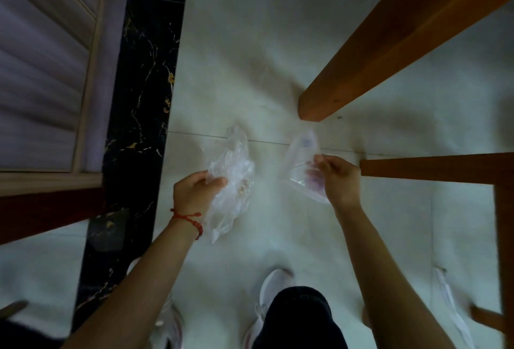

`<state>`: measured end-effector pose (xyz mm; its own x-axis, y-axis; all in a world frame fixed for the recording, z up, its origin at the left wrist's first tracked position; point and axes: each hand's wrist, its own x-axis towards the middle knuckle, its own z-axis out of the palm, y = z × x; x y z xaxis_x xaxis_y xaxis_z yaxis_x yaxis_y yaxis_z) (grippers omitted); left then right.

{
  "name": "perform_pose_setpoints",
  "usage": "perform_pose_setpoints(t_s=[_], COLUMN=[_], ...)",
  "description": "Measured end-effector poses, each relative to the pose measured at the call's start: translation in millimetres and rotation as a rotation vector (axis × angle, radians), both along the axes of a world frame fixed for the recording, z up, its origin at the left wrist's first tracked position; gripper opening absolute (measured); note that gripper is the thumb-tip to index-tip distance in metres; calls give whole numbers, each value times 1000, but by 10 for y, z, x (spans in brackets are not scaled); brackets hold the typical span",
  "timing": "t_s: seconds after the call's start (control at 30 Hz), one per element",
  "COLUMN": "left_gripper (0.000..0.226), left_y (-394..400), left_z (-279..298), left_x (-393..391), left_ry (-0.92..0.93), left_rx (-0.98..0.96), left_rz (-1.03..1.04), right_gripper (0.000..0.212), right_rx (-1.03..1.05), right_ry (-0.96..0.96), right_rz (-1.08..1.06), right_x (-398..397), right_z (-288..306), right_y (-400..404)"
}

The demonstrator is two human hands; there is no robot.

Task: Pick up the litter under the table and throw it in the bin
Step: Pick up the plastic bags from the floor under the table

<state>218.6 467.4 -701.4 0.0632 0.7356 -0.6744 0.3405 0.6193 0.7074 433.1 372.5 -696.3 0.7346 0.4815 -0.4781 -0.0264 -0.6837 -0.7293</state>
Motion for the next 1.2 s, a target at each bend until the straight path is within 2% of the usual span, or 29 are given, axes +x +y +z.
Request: perform_pose_setpoints(t_s=[0.2, 0.37, 0.53, 0.7, 0.93, 1.2], left_gripper=[14, 31, 36, 30, 26, 20], left_y=[29, 103, 92, 56, 65, 38], left_z=[824, 1633, 2496, 3302, 4292, 5129], left_x=[-90, -147, -209, -279, -374, -657], left_ry=[42, 37, -2, -30, -59, -80], left_rx=[43, 77, 70, 67, 91, 127], left_rz=[-4, -11, -7, 38, 42, 79], right_gripper=[17, 11, 27, 15, 19, 17], right_rx=[5, -36, -32, -8, 62, 152], right_ry=[52, 22, 16, 22, -88, -130], right_rz=[-21, -7, -15, -1, 125, 133], right_x=[-105, -181, -305, -402, -626, -909], right_z=[872, 1644, 2481, 3273, 4289, 5129], right_y=[-13, -12, -9, -6, -16, -57])
